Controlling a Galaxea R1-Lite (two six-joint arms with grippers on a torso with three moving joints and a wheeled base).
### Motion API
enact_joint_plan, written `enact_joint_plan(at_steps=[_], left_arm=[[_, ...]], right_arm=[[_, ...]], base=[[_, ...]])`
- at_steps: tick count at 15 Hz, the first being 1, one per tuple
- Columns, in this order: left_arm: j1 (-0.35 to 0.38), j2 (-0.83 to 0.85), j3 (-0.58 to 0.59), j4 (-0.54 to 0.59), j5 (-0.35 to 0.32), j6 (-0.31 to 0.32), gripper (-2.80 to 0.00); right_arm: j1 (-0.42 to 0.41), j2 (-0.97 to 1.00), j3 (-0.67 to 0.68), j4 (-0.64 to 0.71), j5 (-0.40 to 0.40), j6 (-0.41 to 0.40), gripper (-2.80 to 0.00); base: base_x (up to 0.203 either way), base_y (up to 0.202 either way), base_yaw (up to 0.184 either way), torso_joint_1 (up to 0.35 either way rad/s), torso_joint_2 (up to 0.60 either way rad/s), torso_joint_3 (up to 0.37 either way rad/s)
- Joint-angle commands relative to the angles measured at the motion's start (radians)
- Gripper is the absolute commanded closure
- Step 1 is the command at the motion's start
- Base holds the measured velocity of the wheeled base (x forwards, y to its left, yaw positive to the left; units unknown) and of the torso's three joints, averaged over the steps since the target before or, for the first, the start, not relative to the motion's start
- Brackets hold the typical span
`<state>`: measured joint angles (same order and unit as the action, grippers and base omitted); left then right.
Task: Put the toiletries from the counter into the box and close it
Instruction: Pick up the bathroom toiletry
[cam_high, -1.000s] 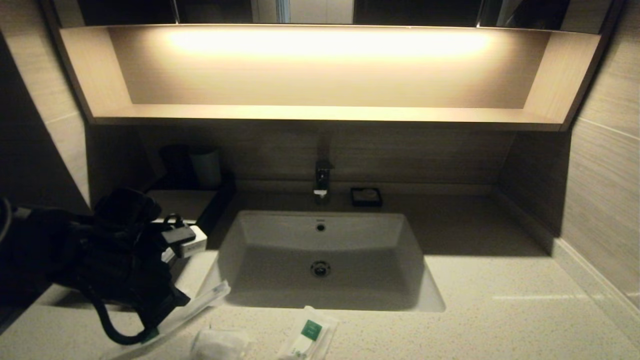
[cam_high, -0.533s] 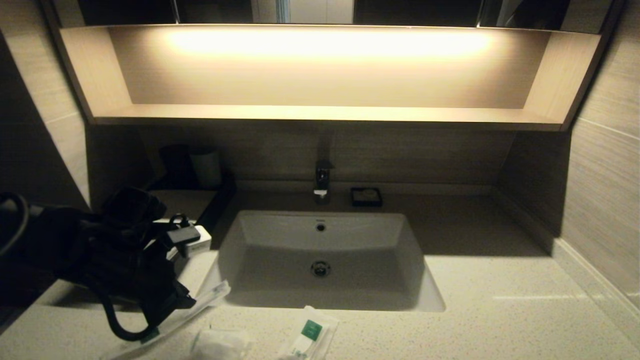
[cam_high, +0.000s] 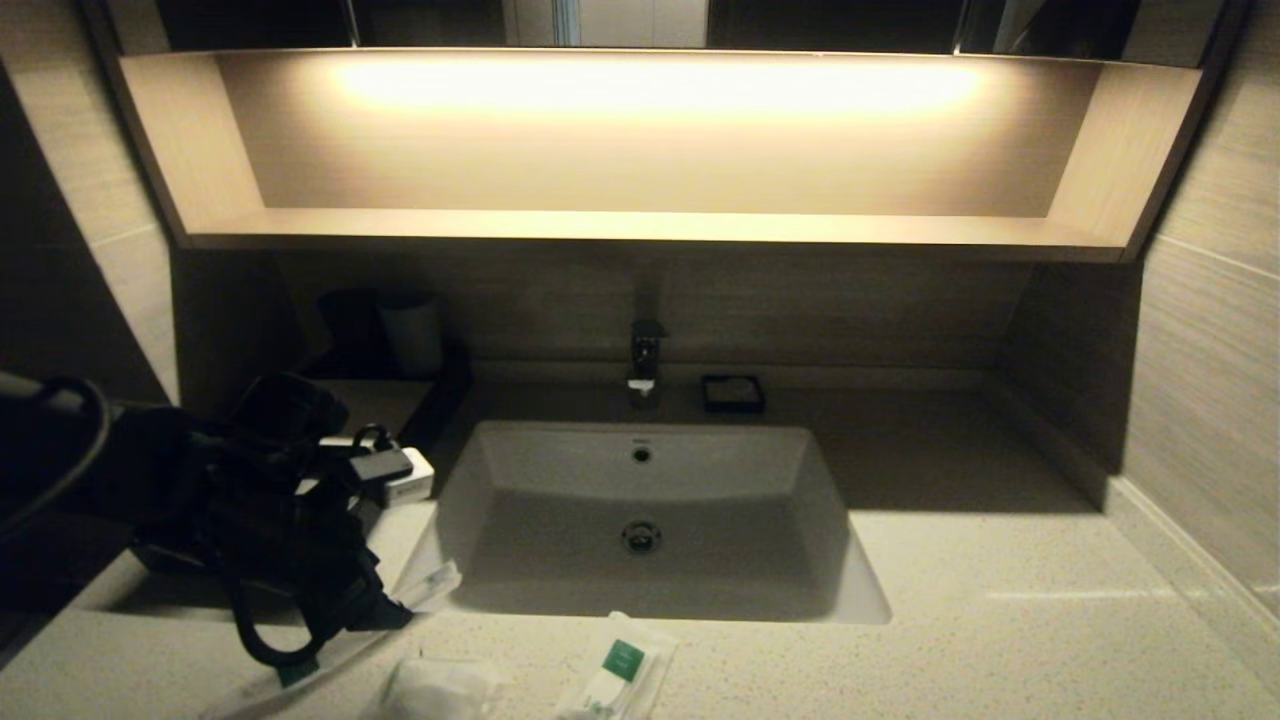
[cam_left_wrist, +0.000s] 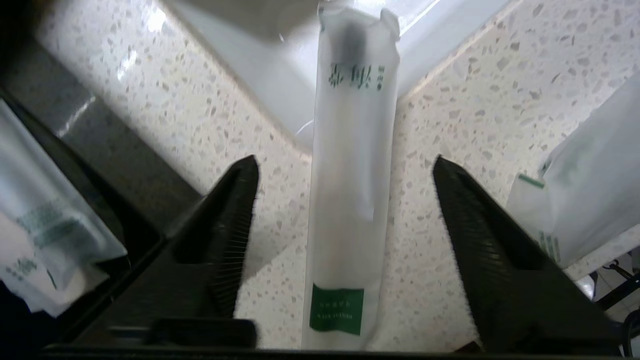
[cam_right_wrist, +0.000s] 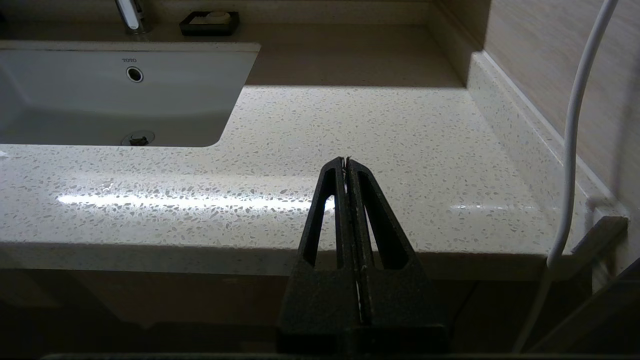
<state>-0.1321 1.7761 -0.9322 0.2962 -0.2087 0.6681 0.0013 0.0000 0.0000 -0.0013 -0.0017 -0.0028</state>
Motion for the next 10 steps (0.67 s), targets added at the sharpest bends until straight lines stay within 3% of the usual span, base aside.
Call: enact_joint_plan(at_steps=[1,10], left_arm=[[-0.004,0.018,-0.008,0.001,-0.001,0.007,-2.8],[-0.017,0.054,-0.031,0.0,-0.049,0.002,-2.8]], right_arm=[[0.0,0.0,0.002,0.0,0.0,0.0,0.0],[0.0,0.0,0.002,0.0,0.0,0.0,0.0]], base=[[0.0,0.0,0.0,0.0,0.0,0.0],[0.0,0.0,0.0,0.0,0.0,0.0]])
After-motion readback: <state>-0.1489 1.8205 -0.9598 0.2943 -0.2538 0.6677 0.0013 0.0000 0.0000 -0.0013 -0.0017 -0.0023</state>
